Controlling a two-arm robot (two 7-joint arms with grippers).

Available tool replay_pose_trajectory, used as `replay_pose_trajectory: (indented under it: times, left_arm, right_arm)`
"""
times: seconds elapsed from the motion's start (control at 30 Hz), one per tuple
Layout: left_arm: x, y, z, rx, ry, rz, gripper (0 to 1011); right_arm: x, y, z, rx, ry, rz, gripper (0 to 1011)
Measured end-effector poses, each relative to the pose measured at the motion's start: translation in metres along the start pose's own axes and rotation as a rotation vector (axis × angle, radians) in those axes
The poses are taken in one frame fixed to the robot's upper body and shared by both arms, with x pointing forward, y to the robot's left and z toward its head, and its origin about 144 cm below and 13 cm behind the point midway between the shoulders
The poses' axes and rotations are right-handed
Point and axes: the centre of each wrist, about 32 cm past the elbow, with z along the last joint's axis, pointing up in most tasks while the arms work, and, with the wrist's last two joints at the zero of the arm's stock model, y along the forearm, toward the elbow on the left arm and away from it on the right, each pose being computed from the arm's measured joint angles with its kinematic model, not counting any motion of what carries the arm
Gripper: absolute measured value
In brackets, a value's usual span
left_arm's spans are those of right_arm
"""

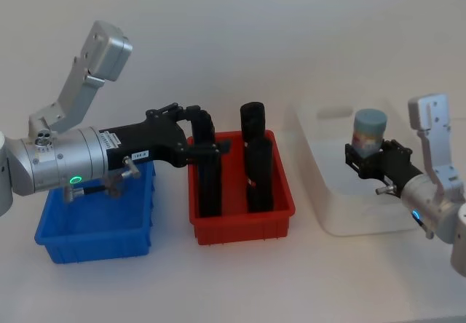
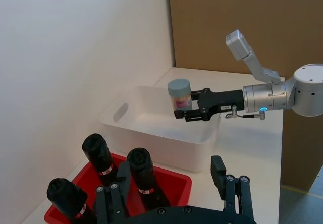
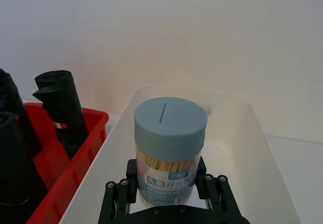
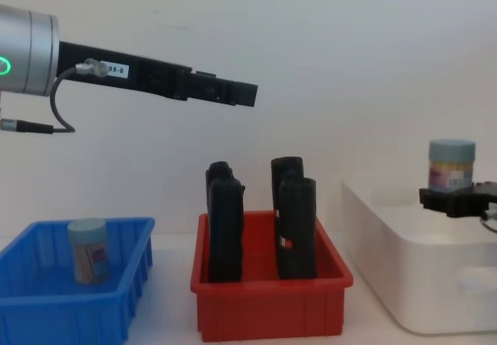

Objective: Pick the cotton swabs from the blue box and place them into the white box.

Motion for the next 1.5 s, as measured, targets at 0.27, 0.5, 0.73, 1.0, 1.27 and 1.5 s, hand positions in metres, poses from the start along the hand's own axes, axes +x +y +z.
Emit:
replay_pose_trajectory:
  times: [0.27,0.5,0.73,1.0,1.27,1.5]
  left_arm:
    - [0.000,0.000,0.000,0.000,0.000,0.000,1004]
    - [0.000,0.000,0.000,0.000,0.000,0.000,1004]
    - [0.000,0.000,0.000,0.000,0.000,0.000,1004]
    - [0.000,0.000,0.000,0.000,0.000,0.000,1004]
    - [0.000,0.000,0.000,0.000,0.000,0.000,1004]
    - [0.000,0.000,0.000,0.000,0.000,0.000,1004]
  right_arm:
    - [-0.001,0.016,-0.007,-0.039,0.003,0.034,646]
    - [-0.002,0.022,-0.011,-0.060,0.004,0.050,646]
    - [-0.002,0.026,-0.014,-0.070,0.005,0.062,796]
    - [-0.002,0.028,-0.015,-0.062,0.005,0.069,1000]
    - [-0.002,0.026,-0.010,-0.020,0.002,0.068,1001]
    - [-0.003,0.021,-0.005,0.040,0.000,0.055,1001]
